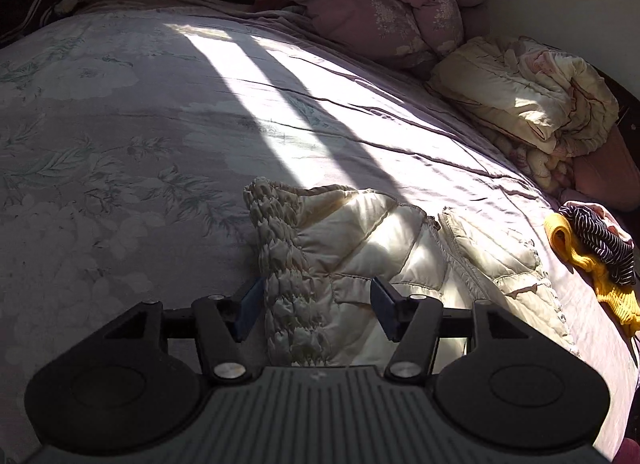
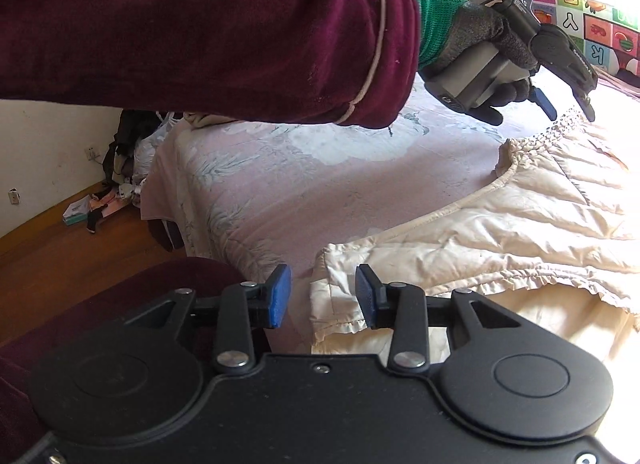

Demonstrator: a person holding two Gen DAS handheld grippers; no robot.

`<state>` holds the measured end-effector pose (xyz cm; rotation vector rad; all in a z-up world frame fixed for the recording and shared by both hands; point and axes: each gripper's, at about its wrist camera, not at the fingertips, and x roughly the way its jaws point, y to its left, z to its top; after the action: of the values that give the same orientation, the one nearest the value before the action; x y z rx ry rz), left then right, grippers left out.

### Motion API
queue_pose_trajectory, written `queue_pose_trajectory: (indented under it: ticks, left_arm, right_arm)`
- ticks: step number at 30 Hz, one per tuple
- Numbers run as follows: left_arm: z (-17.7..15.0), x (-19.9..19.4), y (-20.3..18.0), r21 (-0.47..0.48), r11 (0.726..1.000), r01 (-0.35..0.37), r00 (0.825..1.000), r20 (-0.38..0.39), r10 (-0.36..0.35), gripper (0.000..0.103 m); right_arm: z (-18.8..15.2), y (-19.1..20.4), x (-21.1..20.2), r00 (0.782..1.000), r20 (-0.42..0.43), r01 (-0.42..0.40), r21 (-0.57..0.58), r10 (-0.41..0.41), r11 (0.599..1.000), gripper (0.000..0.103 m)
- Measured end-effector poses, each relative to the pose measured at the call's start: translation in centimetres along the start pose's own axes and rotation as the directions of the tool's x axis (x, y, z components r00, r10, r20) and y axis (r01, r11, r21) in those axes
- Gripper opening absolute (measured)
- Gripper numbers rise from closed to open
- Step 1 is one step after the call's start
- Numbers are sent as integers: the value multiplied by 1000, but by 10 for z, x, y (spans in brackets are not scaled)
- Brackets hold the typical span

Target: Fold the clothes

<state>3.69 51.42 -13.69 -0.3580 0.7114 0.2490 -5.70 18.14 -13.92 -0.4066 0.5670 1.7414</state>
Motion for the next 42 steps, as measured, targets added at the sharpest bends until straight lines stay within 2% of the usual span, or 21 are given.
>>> queue_pose_trajectory:
  ticks: [2, 3, 4, 5, 6, 7, 9, 11, 12, 14, 16, 17, 20, 24, 27, 31, 33, 36, 38, 41, 42]
  left_arm:
    - [-15, 0, -15, 118, 992, -43, 998, -36, 48, 54]
    - [-21, 2, -23, 183, 980, -74, 995, -56, 86, 31]
    - [-25, -1, -20, 169, 982, -82, 995, -48, 91, 22]
    - [-28, -3, -16, 148, 985, -89, 995, -39, 95, 19]
    - [-26, -10, 0, 28, 998, -63, 998, -22, 64, 16]
    - [-29, -12, 14, -45, 998, -44, 999, -8, 44, 15]
    - [-34, -17, 40, -187, 982, -3, 1000, 22, 7, 15]
    - [-38, -14, 47, -208, 978, 26, 1000, 4, -26, 15]
    - [-39, -13, 49, -212, 977, 36, 999, 3, -36, 16]
    - [-39, -14, 52, -220, 974, 50, 999, 2, -51, 25]
    - [-38, -17, 54, -217, 975, 51, 999, 14, -49, 60]
    - [-38, -19, 56, -233, 971, 63, 998, 29, -57, 64]
    - [-37, -16, 64, -283, 955, 93, 995, 45, -84, 64]
    - [-32, -7, 40, -111, 993, 34, 999, 12, -33, 64]
    - [-29, -3, 21, 0, 1000, 28, 999, 15, -28, 64]
    - [-30, 3, 4, 135, 991, 10, 1000, 8, -11, 64]
    - [-27, 4, 0, 176, 984, -2, 1000, 9, 1, 64]
    - [-19, -7, 2, 192, 971, -140, 989, 79, 127, 64]
    - [-15, -17, 0, 172, 974, -146, 983, 139, 123, 64]
    - [-11, -14, -12, 190, 979, -78, 990, 129, 54, 64]
    - [-10, -3, -20, 214, 974, -78, 994, 97, 59, 64]
  right_arm:
    - [1, 1, 5, 1000, -3, 4, 0, -4, 1000, 43]
    - [1, 2, 7, 1000, -5, 5, -1, -5, 1000, 45]
    - [2, 5, 10, 1000, -8, 6, -4, -6, 1000, 45]
    - [3, 7, 12, 1000, -10, 7, -11, -7, 1000, 45]
    - [4, 10, 13, 1000, -10, 8, -21, -9, 1000, 47]
    - [5, 12, 12, 1000, -9, 12, -31, -13, 999, 47]
    - [6, 16, 13, 1000, -11, 28, -56, -29, 998, 48]
    - [7, 21, 16, 998, -20, 63, -96, -66, 993, 49]
    - [7, 23, 18, 996, -24, 79, -117, -82, 990, 49]
    - [6, 31, 21, 992, -30, 114, -176, -121, 978, 52]
    - [6, 39, 24, 986, -34, 151, -242, -164, 959, 54]
    - [6, 41, 25, 984, -38, 161, -264, -177, 951, 54]
    - [5, 47, 28, 973, -50, 195, -328, -224, 924, 54]
    - [6, 52, 35, 952, -67, 247, -405, -298, 880, 54]
    - [8, 53, 41, 944, -71, 264, -428, -324, 864, 56]
    - [14, 50, 51, 947, -94, 240, -429, -307, 871, 60]
    - [21, 40, 53, 952, -138, 209, -354, -272, 911, 60]
    - [25, 30, 51, 956, -170, 179, -304, -238, 936, 59]
    - [24, 30, 49, 957, -166, 182, -305, -240, 935, 60]
    - [21, 33, 48, 959, -149, 189, -306, -243, 933, 60]
    - [21, 33, 48, 960, -147, 186, -300, -238, 936, 62]
